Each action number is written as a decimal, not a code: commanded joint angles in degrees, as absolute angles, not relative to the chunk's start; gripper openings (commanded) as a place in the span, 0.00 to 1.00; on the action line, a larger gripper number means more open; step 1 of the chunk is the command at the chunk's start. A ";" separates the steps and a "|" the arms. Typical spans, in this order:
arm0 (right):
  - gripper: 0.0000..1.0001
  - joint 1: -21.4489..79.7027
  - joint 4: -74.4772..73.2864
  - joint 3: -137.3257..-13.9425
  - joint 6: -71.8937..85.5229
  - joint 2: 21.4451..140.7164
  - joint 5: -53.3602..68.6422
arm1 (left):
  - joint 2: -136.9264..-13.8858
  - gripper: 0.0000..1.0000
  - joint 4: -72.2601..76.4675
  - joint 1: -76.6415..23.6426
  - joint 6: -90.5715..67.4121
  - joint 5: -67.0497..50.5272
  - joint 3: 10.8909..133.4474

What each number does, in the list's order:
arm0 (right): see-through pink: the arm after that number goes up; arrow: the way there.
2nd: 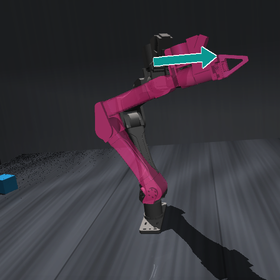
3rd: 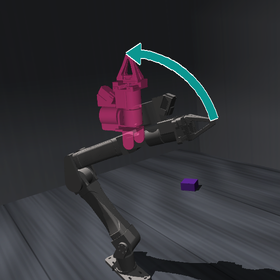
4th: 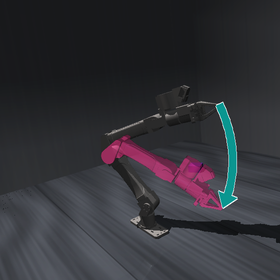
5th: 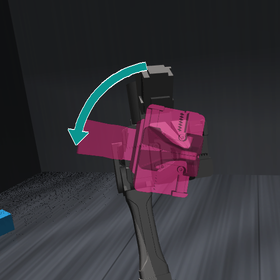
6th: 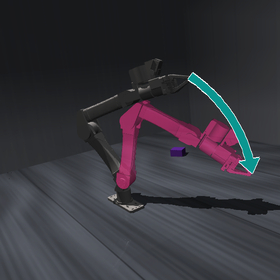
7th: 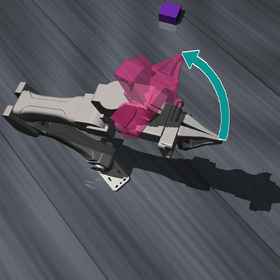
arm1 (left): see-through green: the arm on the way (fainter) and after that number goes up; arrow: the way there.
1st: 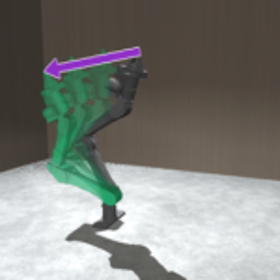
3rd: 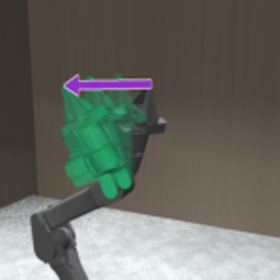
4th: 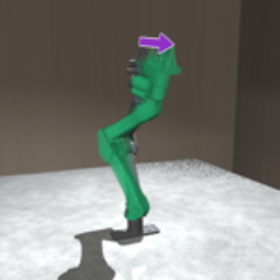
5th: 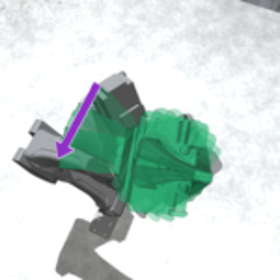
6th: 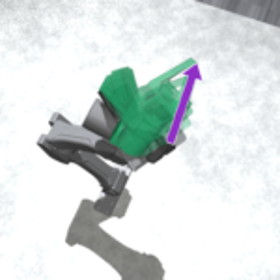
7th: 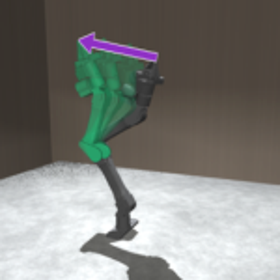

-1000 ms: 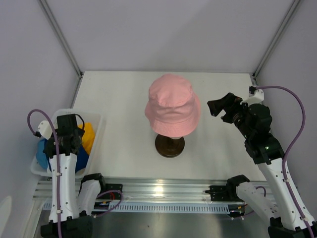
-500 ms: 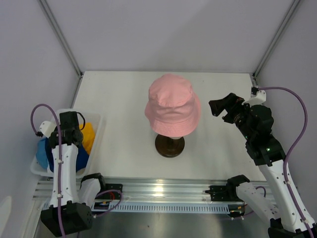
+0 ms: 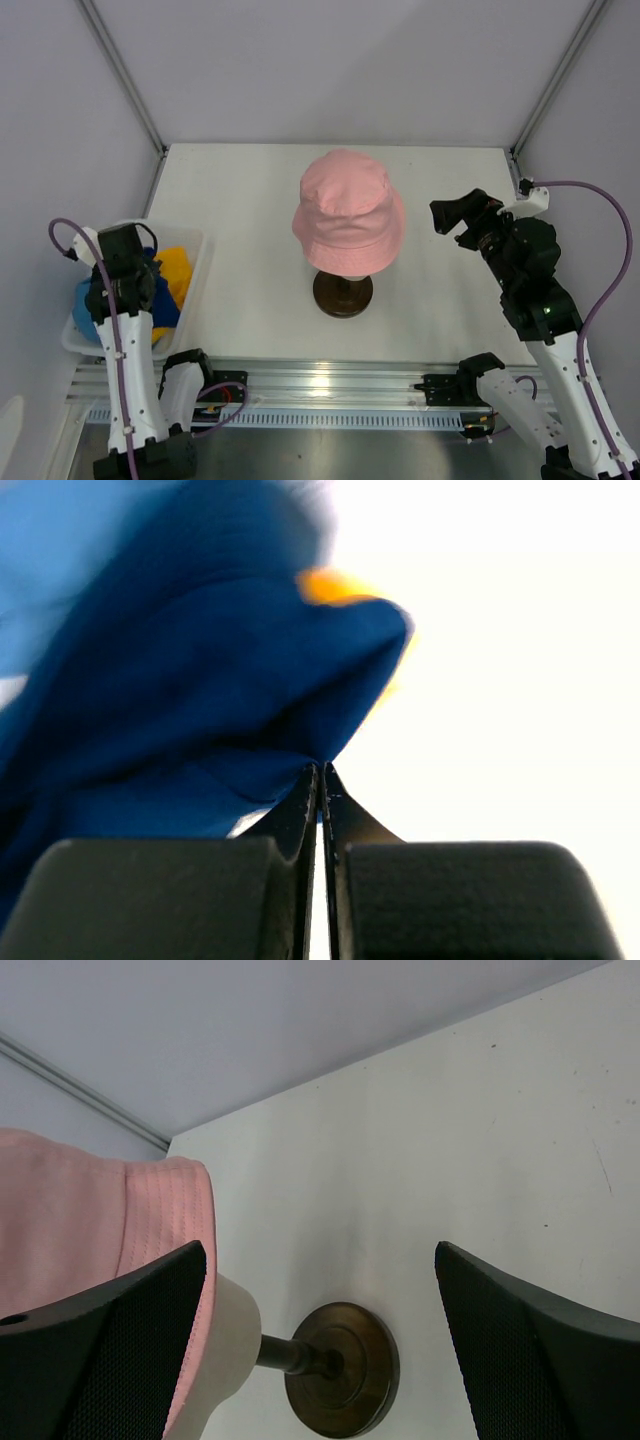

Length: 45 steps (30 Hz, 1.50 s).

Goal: Stack the hats

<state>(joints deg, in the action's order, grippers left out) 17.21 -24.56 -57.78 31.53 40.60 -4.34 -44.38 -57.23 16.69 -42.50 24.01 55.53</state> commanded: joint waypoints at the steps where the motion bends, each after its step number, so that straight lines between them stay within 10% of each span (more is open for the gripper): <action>1: 0.99 17.05 -22.33 -59.50 32.69 39.20 -6.94 | -40.61 0.01 -50.63 17.31 -33.06 14.15 65.90; 15: 0.99 17.05 -13.45 -63.72 32.61 42.01 2.89 | -46.05 0.01 -29.12 17.14 -46.28 -28.81 86.31; 26: 0.99 17.05 -9.32 -67.59 35.15 45.35 15.12 | -59.93 0.01 -7.91 1.87 -62.23 -19.44 95.79; 45: 0.99 17.05 -16.79 -68.82 38.75 42.19 1.78 | -82.98 0.01 -5.01 -26.36 -65.56 -22.40 115.41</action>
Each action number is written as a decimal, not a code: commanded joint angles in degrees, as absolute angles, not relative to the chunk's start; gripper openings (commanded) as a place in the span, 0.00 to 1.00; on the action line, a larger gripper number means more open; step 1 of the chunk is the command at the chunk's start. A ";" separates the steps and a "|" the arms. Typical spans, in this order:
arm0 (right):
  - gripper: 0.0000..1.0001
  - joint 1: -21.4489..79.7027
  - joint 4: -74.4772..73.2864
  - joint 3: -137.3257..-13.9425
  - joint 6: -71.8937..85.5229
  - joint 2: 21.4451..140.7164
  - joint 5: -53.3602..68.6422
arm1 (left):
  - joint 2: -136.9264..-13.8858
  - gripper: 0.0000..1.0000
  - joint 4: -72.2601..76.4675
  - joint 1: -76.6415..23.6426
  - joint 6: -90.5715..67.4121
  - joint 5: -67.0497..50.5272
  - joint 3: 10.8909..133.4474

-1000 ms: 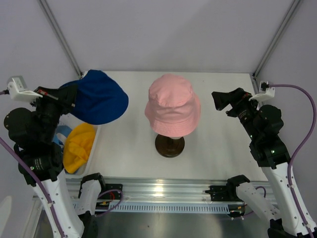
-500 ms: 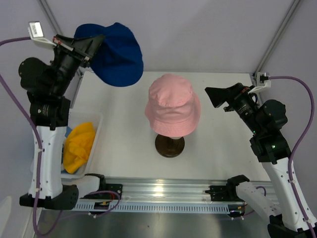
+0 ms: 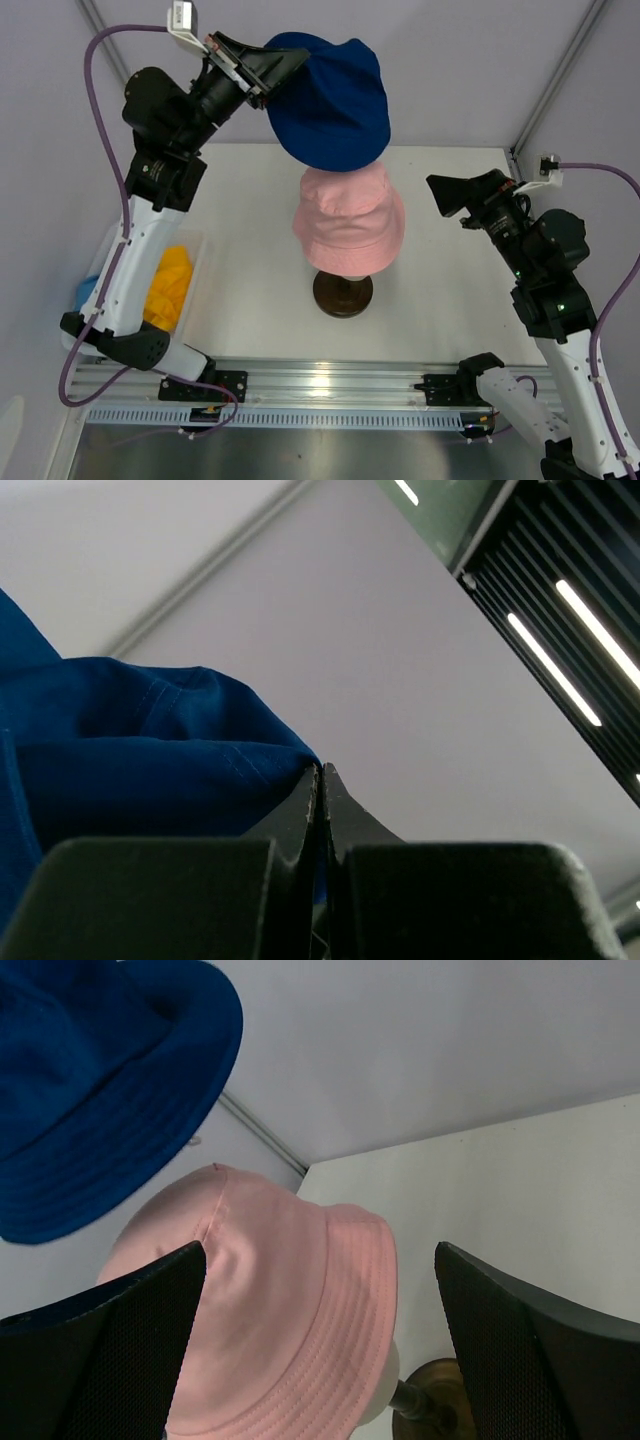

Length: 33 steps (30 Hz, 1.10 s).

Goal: Stack the hats

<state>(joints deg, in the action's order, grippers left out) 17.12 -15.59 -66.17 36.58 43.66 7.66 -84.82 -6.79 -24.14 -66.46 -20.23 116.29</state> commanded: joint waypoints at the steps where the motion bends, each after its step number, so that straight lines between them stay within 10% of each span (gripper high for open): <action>1: 0.99 17.05 -17.05 -68.56 39.54 41.75 0.80 | -82.27 0.01 -3.97 -26.89 -65.83 -22.85 113.57; 33: 0.88 17.05 6.23 -50.10 66.97 41.74 8.17 | -60.82 0.01 9.49 -32.52 -67.67 -18.63 72.07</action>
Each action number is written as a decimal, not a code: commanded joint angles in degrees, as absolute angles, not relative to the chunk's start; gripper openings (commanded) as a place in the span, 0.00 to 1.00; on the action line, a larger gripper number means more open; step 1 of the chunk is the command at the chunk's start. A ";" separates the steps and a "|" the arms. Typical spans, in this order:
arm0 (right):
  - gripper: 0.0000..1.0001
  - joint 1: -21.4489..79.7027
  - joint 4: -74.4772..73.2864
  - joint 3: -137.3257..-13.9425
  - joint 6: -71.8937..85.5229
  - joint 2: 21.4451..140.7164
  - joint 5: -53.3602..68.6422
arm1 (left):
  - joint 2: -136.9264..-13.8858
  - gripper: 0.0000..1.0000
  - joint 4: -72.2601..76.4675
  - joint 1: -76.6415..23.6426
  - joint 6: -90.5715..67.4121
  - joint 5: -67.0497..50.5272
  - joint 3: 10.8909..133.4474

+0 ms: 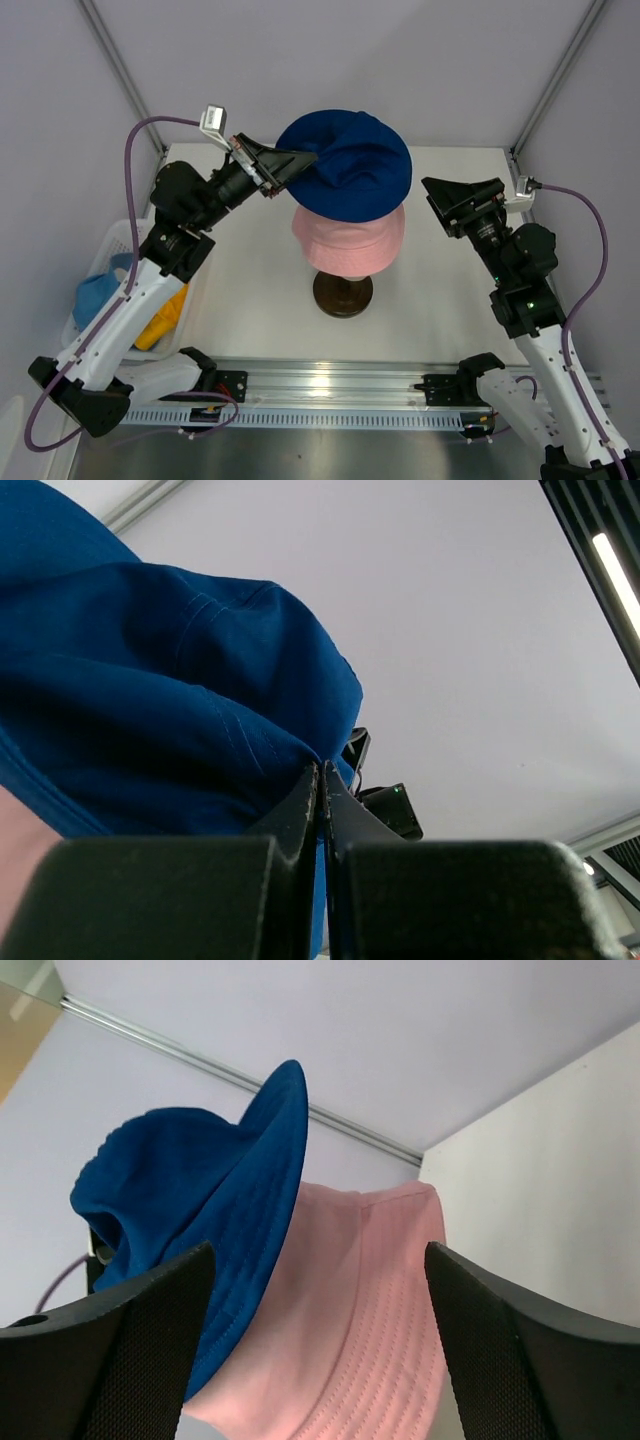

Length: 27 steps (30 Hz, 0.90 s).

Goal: Stack the hats

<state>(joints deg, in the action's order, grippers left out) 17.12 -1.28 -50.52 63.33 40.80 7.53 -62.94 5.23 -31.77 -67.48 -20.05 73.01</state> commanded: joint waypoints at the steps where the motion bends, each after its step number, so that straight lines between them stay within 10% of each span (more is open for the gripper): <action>1: 0.87 17.22 7.81 -50.36 67.41 42.36 8.35 | -60.73 0.01 9.49 -32.52 -67.85 -18.72 72.07; 15: 0.67 23.73 18.98 -53.00 68.02 51.33 7.29 | -60.64 0.01 9.23 -32.87 -69.70 -19.25 70.32; 19: 0.45 23.82 20.47 -52.82 68.55 50.80 6.33 | -61.08 0.01 8.61 -32.87 -69.61 -18.99 70.22; 27: 0.77 23.82 20.40 -53.26 68.73 47.02 3.78 | -61.61 0.01 8.88 -32.87 -70.40 -18.98 69.08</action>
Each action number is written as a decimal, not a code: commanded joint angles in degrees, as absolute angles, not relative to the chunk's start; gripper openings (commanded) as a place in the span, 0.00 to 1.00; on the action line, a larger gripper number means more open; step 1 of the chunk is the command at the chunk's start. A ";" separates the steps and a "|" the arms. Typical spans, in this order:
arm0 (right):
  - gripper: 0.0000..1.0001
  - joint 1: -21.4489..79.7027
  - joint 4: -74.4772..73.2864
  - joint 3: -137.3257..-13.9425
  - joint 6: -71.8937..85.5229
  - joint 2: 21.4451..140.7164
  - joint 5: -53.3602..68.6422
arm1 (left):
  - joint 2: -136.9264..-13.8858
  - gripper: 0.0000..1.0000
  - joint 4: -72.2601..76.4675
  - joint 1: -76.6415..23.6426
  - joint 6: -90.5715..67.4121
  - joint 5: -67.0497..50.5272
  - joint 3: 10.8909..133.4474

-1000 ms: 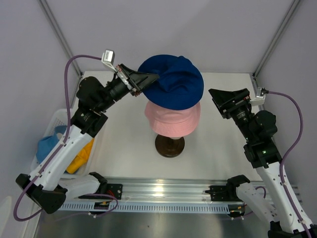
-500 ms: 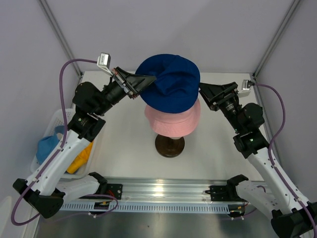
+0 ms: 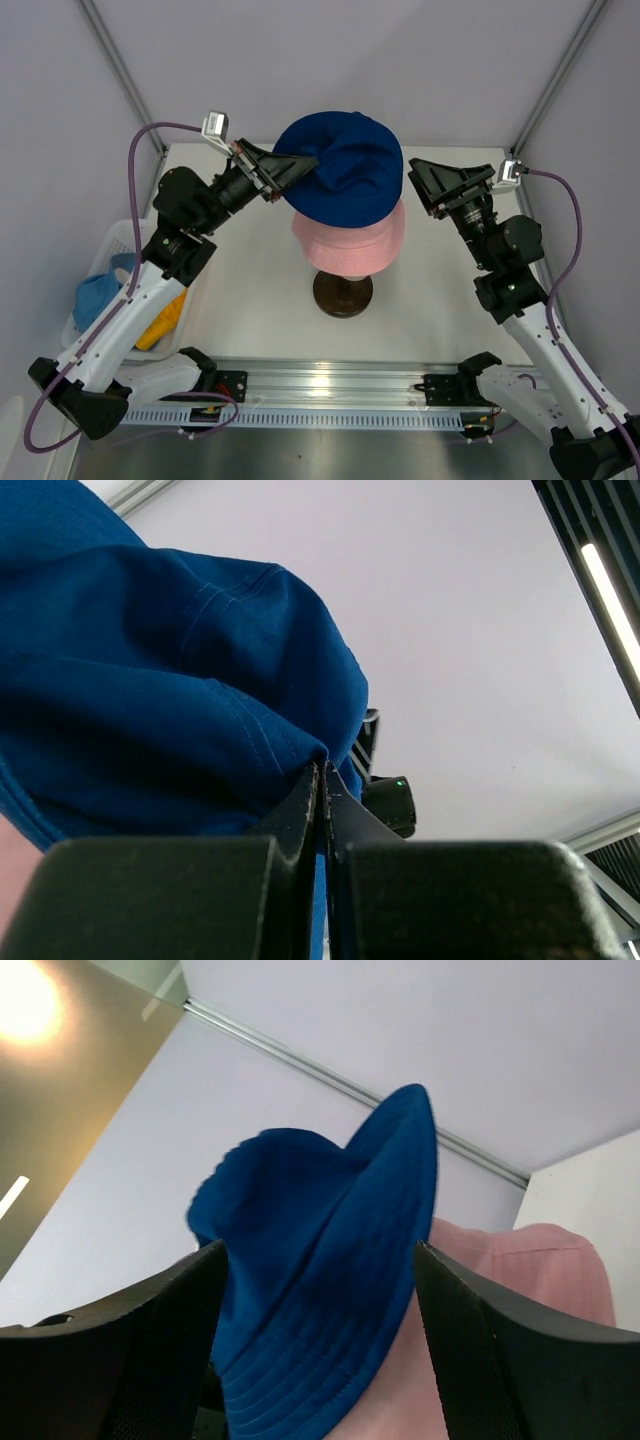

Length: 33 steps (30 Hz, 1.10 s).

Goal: Stack the hats

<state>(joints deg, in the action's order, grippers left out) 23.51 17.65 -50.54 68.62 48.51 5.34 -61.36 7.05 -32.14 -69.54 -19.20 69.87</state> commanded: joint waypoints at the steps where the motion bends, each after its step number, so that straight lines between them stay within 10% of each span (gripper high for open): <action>1: 0.78 23.82 20.04 -53.52 69.34 47.11 4.04 | -61.61 0.01 9.05 -32.87 -70.40 -19.07 69.00; 27: 0.73 25.22 15.20 -53.09 75.93 51.33 7.21 | -58.80 0.01 10.28 -32.96 -71.02 -17.05 62.84; 33: 0.46 25.31 17.93 -51.77 76.12 49.57 5.19 | -58.97 0.01 10.20 -32.87 -70.84 -17.31 62.84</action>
<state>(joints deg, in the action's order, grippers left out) 24.93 14.15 -51.70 75.33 51.16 6.42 -59.57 9.98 -32.25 -70.72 -17.52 63.44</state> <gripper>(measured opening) 0.529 0.008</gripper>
